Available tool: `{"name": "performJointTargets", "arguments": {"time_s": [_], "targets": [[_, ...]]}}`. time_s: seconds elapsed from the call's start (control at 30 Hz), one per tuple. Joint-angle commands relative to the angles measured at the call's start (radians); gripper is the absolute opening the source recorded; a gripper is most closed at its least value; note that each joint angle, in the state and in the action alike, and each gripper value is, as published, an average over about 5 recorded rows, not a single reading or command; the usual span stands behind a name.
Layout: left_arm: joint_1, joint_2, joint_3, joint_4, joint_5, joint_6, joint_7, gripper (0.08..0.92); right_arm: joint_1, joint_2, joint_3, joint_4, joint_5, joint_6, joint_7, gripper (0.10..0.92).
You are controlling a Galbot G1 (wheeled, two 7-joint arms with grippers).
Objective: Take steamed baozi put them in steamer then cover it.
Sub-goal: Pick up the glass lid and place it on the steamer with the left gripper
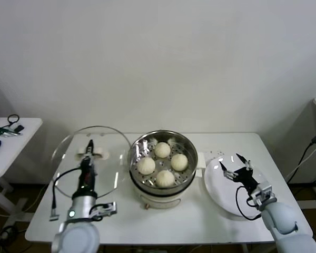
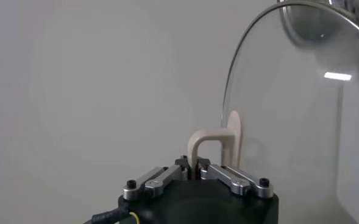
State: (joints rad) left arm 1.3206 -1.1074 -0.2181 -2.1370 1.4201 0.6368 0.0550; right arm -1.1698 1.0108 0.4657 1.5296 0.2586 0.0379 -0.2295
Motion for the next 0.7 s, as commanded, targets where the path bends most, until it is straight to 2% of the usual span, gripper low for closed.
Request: {"name": "performJointTargets", "arguments": {"time_s": [0.03,0.13,0.27,0.57,0.7], "targets": [[-0.339,-0.122,0.380,0.043,0.157,0.138,0.257,0.150,0.012,0.002,0.011,-0.039,-0.010,0.006,0.004,0.823],[-0.386,-0.184,0.428,0.081,0.200,0.149,0.310,0.150,0.007,0.002,0.029,-0.047,-0.011,0.012,0.000,0.823],[-0.412,-0.246,0.478,0.138,0.227,0.149,0.336,0.150,-0.002,0.000,0.051,-0.051,-0.010,0.016,-0.004,0.823],[-0.418,-0.407,0.475,0.280,0.239,0.149,0.332,0.150,-0.014,-0.005,0.082,-0.057,-0.008,0.022,-0.011,0.823],[-0.407,-0.455,0.448,0.335,0.246,0.149,0.320,0.150,-0.017,-0.005,0.085,-0.059,-0.008,0.025,-0.011,0.823]]}}
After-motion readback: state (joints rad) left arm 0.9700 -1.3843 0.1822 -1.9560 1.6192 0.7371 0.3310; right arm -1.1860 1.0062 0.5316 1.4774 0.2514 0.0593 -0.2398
